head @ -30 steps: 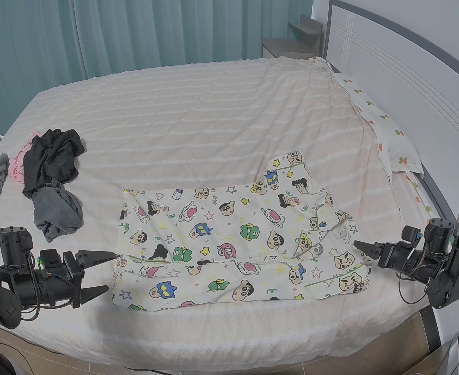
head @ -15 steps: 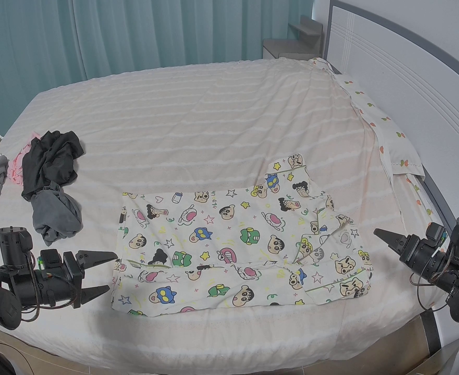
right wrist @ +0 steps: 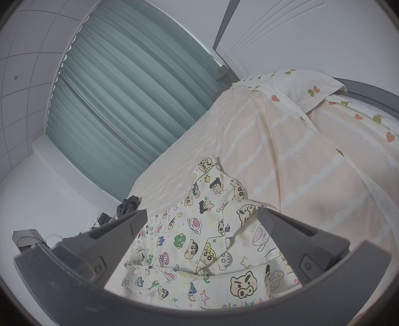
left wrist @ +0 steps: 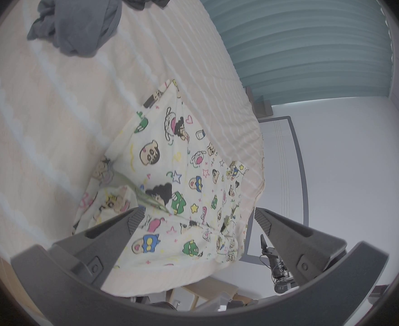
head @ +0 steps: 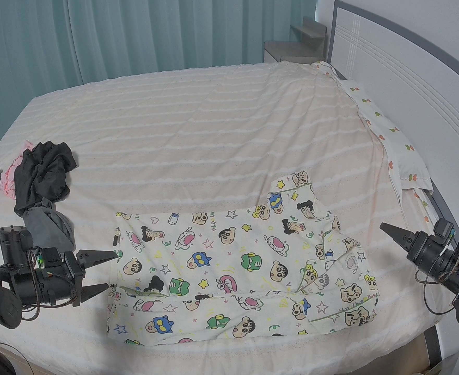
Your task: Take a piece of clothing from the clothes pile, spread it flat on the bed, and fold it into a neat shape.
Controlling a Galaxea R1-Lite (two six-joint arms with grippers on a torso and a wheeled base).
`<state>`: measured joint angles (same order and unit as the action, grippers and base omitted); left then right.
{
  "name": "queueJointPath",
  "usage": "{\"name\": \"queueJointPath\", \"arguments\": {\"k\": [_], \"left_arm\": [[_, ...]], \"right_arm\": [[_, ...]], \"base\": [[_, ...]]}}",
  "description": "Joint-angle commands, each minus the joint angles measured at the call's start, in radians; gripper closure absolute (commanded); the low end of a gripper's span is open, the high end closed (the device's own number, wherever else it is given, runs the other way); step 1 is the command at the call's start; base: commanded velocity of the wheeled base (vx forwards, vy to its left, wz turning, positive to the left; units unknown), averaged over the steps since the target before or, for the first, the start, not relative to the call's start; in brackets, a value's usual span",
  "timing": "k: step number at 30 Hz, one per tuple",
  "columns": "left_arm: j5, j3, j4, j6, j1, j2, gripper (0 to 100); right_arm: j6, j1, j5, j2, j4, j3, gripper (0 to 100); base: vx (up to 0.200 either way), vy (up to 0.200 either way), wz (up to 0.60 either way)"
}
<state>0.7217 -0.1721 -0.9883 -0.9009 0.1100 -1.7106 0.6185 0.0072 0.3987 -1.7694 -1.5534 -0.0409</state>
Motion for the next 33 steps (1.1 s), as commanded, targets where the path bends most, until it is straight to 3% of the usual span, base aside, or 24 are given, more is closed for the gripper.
{"name": "queueJointPath", "arguments": {"k": [1,3,4,5,6,8,10,12,17,25,33], "left_arm": [[-0.07,-0.041,0.0,0.03,-0.012,-0.001,0],[-0.196,-0.11,0.002,0.045,-0.047,-0.01,0],[-0.206,-0.116,0.003,0.045,-0.05,-0.01,0],[-0.318,-0.185,0.011,0.056,-0.067,-0.044,0],[-0.347,-0.224,0.014,0.08,-0.067,-0.067,0],[-0.35,-0.26,0.023,0.132,-0.061,-0.087,0],[-0.366,-0.343,0.115,0.255,-0.043,-0.139,0],[-0.383,-0.417,0.192,0.283,-0.044,-0.185,0],[-0.39,-0.555,0.26,0.281,-0.044,-0.31,0],[-0.395,-0.627,0.255,0.27,-0.043,-0.429,0],[-0.395,-0.635,0.126,0.235,-0.049,-0.498,0]], "right_arm": [[-0.002,0.005,0.003,0.008,-0.01,0.012,0],[0.001,0.02,0.002,0.008,-0.01,0.012,0],[0.001,0.022,0.002,0.008,-0.01,0.012,0],[0.001,0.033,0.0,0.007,-0.01,0.019,0],[0.001,0.04,-0.001,0.007,-0.01,0.022,0],[0.003,0.048,-0.001,0.007,-0.01,0.024,0],[0.004,0.06,-0.003,0.002,-0.01,0.03,0],[0.004,0.069,-0.003,-0.004,-0.01,0.032,0],[0.003,0.071,-0.003,-0.035,-0.01,0.032,0],[0.0,0.071,-0.008,-0.073,-0.011,0.03,0],[-0.003,0.071,-0.026,-0.09,-0.011,0.029,0]], "base": [[0.0,0.0,0.0],[0.0,0.0,0.0],[0.0,0.0,0.0],[0.0,0.0,0.0],[0.0,0.0,0.0],[0.0,0.0,0.0],[0.0,0.0,0.0],[0.0,0.0,0.0],[0.0,0.0,0.0],[0.0,0.0,0.0],[0.0,0.0,0.0]]}}
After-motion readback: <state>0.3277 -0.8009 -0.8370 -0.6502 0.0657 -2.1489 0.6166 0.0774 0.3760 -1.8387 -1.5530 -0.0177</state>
